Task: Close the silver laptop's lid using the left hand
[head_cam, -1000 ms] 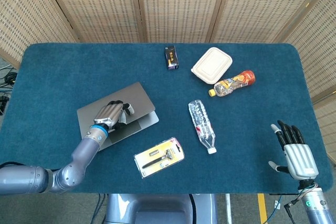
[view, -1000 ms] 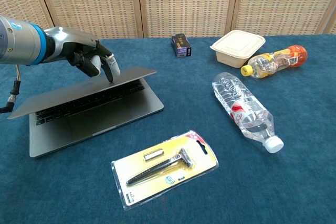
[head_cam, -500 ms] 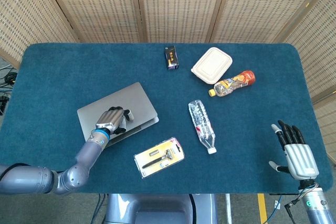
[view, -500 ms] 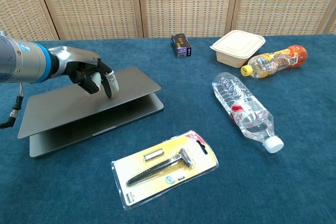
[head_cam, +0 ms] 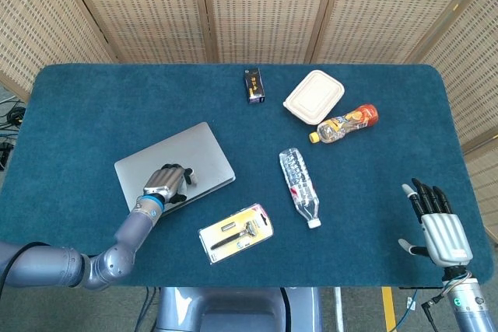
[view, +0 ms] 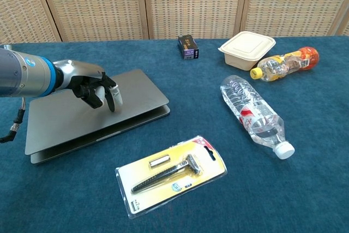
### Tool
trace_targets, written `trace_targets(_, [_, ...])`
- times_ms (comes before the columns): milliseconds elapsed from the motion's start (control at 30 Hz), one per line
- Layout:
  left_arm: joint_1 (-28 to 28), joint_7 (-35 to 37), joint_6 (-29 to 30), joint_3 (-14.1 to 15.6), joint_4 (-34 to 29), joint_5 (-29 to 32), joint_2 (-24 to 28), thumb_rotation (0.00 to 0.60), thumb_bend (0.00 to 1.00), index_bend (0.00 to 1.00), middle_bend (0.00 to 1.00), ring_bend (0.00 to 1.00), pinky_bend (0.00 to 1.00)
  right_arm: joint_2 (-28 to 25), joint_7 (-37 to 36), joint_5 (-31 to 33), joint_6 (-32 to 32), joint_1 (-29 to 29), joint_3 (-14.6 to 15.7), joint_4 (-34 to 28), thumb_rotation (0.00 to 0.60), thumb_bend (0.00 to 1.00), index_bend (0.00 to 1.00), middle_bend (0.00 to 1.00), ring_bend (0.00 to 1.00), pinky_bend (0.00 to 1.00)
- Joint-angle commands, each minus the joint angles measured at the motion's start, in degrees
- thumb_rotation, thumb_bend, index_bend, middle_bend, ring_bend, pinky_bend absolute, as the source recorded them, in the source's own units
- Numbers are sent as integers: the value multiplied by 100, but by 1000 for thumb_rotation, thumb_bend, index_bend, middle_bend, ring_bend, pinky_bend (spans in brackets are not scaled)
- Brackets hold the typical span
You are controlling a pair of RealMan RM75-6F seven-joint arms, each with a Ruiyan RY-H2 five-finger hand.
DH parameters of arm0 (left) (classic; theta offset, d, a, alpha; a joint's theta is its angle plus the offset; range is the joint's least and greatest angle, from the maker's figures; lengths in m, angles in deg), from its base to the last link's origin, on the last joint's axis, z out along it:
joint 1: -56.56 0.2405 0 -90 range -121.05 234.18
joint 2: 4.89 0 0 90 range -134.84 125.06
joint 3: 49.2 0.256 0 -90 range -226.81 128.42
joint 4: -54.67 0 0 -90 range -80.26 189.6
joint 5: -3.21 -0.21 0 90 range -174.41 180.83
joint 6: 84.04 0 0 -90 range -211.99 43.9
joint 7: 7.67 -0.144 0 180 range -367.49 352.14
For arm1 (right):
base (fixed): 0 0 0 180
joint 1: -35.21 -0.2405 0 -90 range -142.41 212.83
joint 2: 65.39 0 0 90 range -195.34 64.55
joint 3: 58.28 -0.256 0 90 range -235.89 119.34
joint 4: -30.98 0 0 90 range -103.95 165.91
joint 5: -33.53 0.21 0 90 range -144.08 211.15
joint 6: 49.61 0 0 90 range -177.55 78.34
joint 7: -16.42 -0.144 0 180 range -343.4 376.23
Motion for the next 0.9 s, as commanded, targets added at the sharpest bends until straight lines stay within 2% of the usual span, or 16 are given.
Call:
trace_targets(33, [7,12,-15,2,36,18,-28,600,942,327,337,109,55,-1,-5,6,4,-1,-3,3,600,0,0,0,0,0])
trace_targets(500, [31,17,-63,9,58,5,10,600,943,332,340,110,55,8,6,-9,-10,1,-2,2,600,0,0,0,0,0])
trace_targets(700, [115,213,-53,-113,-15,-152,77,600,934,334,340,110,55,7,-4,-2,-22,4,-11,10,600,0,0,0,0,0])
trace_targets(800, [196,388,18,-244,-136,-328,224,600,881,335,339,110,55,8,-8,3,-23,7,-12,16,600,0,0,0,0,0])
trace_targets(900, [381,623,292,-378,-355,-727,485,600,750,335,339,109,55,8,-18,11,-20,4,-19,24,600,0,0,0,0,0])
